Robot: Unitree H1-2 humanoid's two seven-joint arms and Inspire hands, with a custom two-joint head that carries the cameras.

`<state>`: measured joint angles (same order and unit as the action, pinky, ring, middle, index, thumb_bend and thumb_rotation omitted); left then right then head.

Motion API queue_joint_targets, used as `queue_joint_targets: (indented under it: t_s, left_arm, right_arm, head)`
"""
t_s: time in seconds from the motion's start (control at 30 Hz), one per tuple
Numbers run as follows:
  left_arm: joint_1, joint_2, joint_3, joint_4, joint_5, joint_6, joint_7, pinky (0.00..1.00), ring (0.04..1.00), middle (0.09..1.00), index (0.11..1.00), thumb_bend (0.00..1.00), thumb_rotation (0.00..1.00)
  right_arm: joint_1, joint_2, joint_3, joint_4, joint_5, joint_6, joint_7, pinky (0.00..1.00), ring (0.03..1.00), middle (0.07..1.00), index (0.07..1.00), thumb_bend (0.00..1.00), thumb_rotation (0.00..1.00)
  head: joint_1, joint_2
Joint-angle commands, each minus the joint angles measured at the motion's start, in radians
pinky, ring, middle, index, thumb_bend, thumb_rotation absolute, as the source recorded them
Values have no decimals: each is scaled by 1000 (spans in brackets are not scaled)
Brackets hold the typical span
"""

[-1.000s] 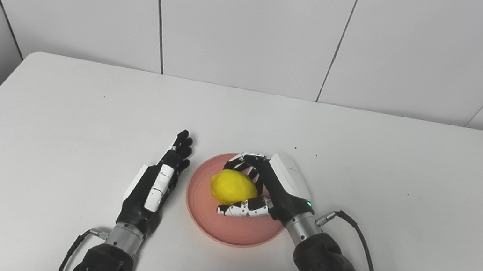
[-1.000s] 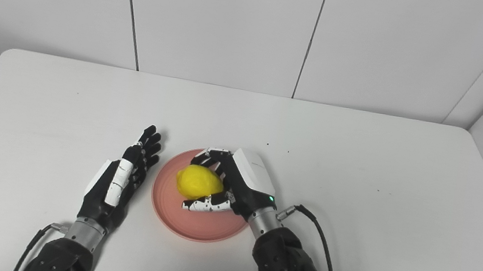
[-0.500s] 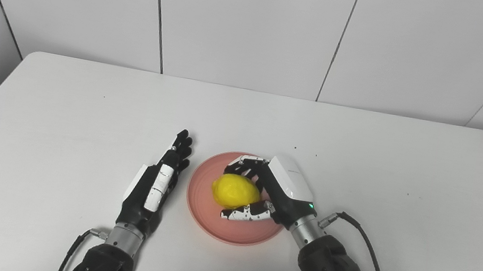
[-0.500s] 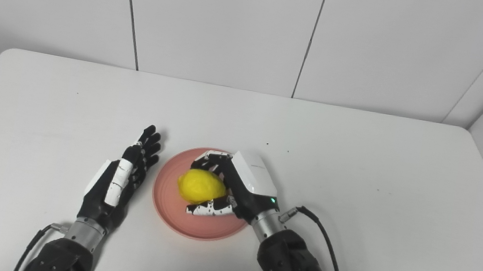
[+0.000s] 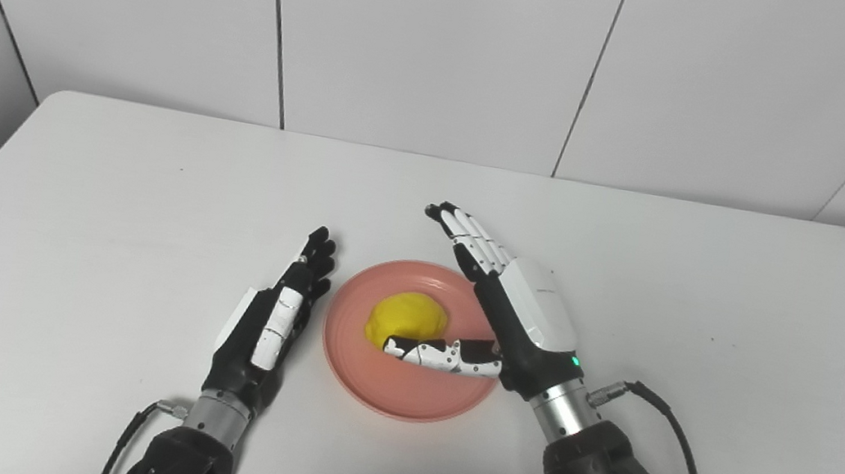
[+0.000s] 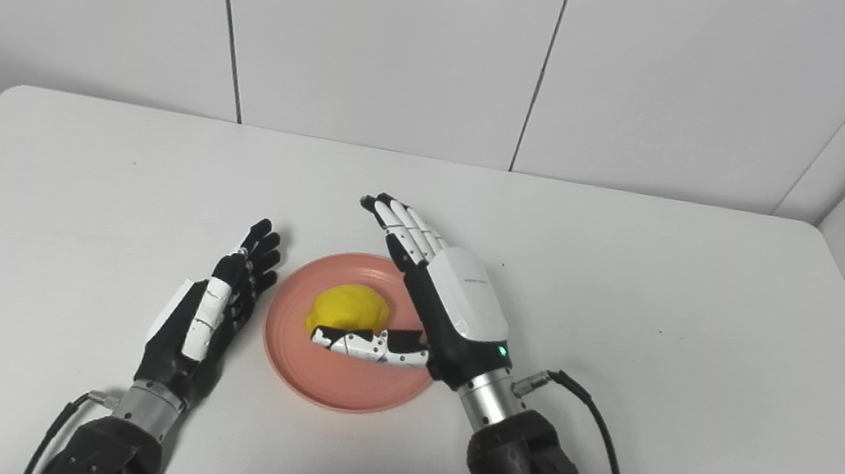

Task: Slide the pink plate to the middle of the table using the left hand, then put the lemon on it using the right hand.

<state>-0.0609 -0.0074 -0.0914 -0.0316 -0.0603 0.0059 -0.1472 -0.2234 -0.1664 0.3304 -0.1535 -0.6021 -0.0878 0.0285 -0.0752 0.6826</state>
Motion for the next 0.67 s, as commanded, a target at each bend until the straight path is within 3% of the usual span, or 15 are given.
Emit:
queue_joint_targets:
  t_s: [0.0,0.17,0.33,0.5,0.63]
  left_arm:
    - [19,3,-1,22,-7,-20,-5,1000,1000,1000,1000,777,1000]
    - [20,4,3,14,-12,-10,-5,1000,1000,1000,1000,783,1000]
    - [18,9,8,13,-10,-16,-3,1000,1000,1000,1000,788,1000]
    - [11,15,14,23,-12,-36,-7,1000,1000,1000,1000,784,1000]
    - [7,25,15,22,-3,-36,-6,1000,1000,1000,1000,801,1000]
  right_arm:
    - [-2,-7,-25,-44,39,-55,-10,998,992,999,998,667,818]
    - [54,-5,-92,-52,123,-51,-21,937,981,999,1000,728,912]
    - [106,12,-147,-63,76,16,-40,844,930,990,1000,757,992]
    - [146,41,-207,-53,212,54,-7,977,986,1000,1000,679,1000]
    - [168,68,-235,-38,271,118,6,998,1000,1000,1000,694,1000]
  head:
    - [-3,1]
    - [-7,2]
    - [-7,3]
    - [-8,4]
    - [-10,5]
